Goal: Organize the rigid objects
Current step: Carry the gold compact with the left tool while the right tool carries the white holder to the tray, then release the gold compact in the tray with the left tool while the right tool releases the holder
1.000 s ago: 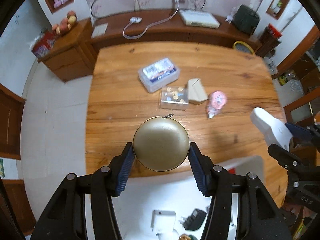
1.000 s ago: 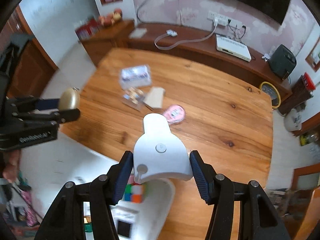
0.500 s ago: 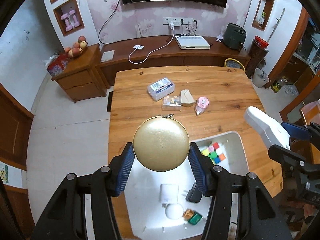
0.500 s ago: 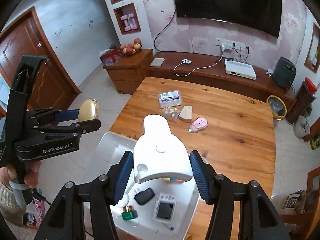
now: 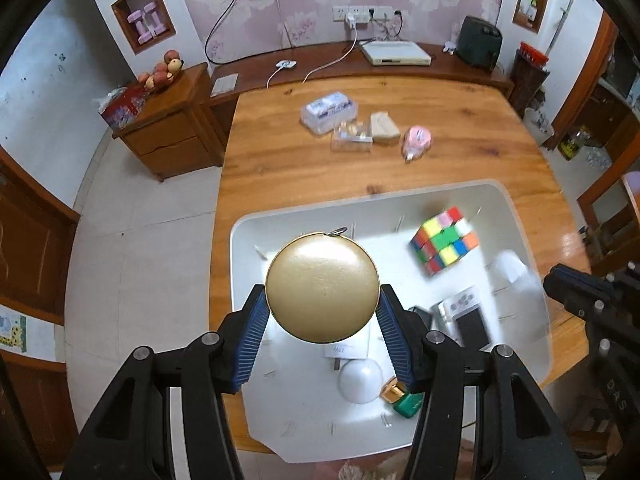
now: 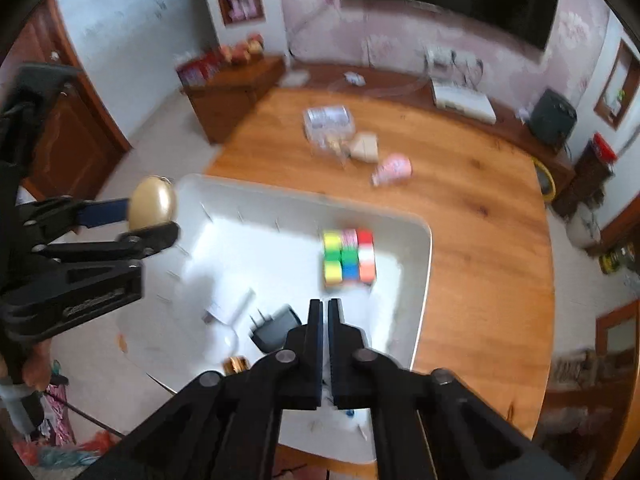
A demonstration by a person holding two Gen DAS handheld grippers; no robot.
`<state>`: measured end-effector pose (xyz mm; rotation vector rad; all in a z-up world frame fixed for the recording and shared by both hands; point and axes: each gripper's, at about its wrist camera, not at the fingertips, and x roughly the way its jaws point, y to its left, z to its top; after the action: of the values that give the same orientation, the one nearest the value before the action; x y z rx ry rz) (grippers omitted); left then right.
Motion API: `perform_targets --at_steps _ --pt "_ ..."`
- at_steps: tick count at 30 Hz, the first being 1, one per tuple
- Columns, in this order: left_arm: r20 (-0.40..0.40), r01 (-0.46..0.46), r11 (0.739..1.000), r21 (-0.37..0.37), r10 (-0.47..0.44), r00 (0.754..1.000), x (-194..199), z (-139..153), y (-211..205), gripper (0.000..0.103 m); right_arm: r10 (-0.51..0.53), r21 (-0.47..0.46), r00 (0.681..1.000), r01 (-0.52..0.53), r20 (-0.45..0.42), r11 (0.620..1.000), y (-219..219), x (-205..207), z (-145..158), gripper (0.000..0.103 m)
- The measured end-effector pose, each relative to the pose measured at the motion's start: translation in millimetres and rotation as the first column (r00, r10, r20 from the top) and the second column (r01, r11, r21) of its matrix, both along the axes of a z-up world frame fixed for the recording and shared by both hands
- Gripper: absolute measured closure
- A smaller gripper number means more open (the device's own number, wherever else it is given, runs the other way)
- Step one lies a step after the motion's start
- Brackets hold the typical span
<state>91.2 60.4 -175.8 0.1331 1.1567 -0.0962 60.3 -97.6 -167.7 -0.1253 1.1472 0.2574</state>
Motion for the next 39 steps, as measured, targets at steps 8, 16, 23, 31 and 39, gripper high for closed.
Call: perform_targets --at_steps 8,16,23,31,39 --pt "-0.096 -0.007 1.0 0.003 0.007 0.995 -7 -60 -4 0.045 -0.014 -0.056 0.991 0.007 -0.132 0.998 6 -4 -67 0.1" --pt "-0.122 -0.013 1.0 0.019 0.016 0.992 -13 -86 2 0.034 -0.015 -0.067 0.989 0.005 -0.146 0.998 7 -7 -70 0.1" --pt "-0.117 0.001 1.0 -0.01 -0.002 0.993 -15 -81 4 0.011 -0.03 -0.081 0.99 0.019 -0.137 0.997 7 -8 -68 0.068" --pt "-0.083 0.015 0.999 -0.036 -0.018 0.996 -20 -72 2 0.011 -0.018 -0.086 0.994 0.009 -0.112 0.996 10 -8 -62 0.068" --pt "-0.038 0.043 0.998 -0.039 -0.045 0.998 -20 -55 -3 0.011 -0.037 -0.08 0.995 0.029 -0.094 0.996 4 -5 -56 0.057"
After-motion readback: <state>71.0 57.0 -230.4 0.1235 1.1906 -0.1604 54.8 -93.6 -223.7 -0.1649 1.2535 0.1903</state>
